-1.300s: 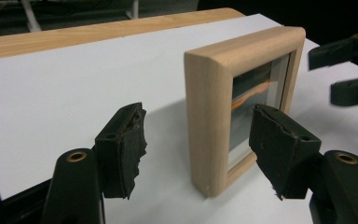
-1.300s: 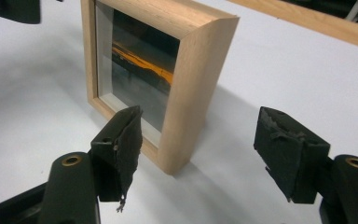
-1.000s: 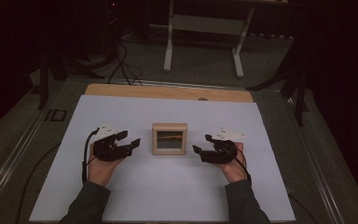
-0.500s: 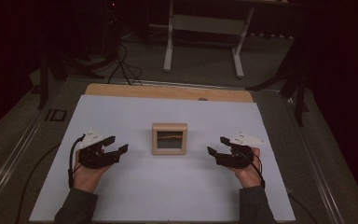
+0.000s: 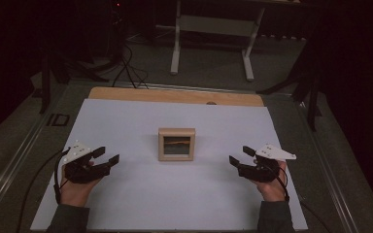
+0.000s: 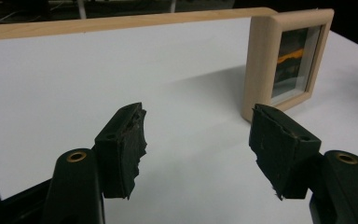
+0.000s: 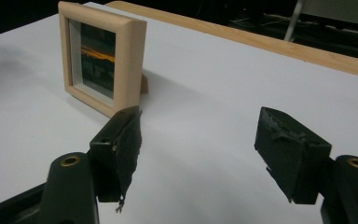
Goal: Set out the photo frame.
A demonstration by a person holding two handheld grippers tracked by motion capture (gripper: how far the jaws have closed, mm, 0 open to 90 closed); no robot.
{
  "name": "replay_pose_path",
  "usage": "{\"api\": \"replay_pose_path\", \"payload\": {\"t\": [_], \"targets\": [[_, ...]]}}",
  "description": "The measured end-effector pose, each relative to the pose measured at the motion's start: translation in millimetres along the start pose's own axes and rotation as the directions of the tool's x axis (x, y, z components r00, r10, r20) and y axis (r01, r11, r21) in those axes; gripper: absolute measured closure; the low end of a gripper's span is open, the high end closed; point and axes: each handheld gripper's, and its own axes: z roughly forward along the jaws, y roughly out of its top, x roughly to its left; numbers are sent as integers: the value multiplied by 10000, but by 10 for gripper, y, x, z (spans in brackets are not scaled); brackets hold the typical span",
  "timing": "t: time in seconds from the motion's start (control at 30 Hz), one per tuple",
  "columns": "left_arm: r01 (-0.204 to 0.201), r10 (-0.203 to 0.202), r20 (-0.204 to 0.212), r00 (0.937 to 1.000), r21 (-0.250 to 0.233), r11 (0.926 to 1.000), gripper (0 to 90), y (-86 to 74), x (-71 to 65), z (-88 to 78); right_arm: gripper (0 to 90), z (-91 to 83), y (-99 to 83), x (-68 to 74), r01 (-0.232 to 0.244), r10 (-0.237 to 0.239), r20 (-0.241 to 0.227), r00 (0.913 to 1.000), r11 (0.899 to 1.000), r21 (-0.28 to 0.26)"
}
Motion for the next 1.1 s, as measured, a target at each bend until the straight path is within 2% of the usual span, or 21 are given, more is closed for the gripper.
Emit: {"api": "replay_pose_path", "payload": {"t": [0.1, 0.37, 0.53, 0.63, 0.77, 0.93, 1.0, 1.03, 1.1], "targets": [[-43, 43, -68, 10000, -8, 10000, 358, -27, 13, -41, 309, -59, -47, -16, 77, -79, 225, 9997, 10000, 57], [-44, 35, -300, 9995, -302, 9995, 360, -91, 72, -160, 298, -197, -154, -112, -278, 285, 244, 9993, 9992, -293], [-357, 348, -440, 9984, -183, 9992, 360, -154, 108, -220, 287, -301, -221, -170, -283, 291, 147, 9995, 9981, -543], [-459, 446, -481, 9978, -255, 9986, 360, -173, 121, -253, 286, -350, -244, -193, -231, 241, 134, 9996, 9973, -692], [-796, 774, -594, 9952, -352, 9962, 359, -197, 116, -289, 286, -404, -265, -211, -121, 134, 144, 9998, 9960, -889], [-1387, 1355, -637, 9887, -497, 9891, 359, -209, 73, -313, 287, -457, -272, -223, 9, 15, 223, 9997, 9943, -1070], [-1387, 1355, -637, 9887, -497, 9891, 360, -209, 73, -313, 287, -468, -270, -226, 60, -30, 270, 9996, 9940, -1089], [-1557, 1499, -794, 9855, -731, 9851, 360, -201, 47, -332, 287, -468, -270, -226, 60, -30, 270, 9996, 9940, -1089], [-1606, 1537, -857, 9844, -802, 9838, 361, -201, 50, -341, 287, -508, -256, -229, 234, -193, 355, 9992, 9924, -1205]]}}
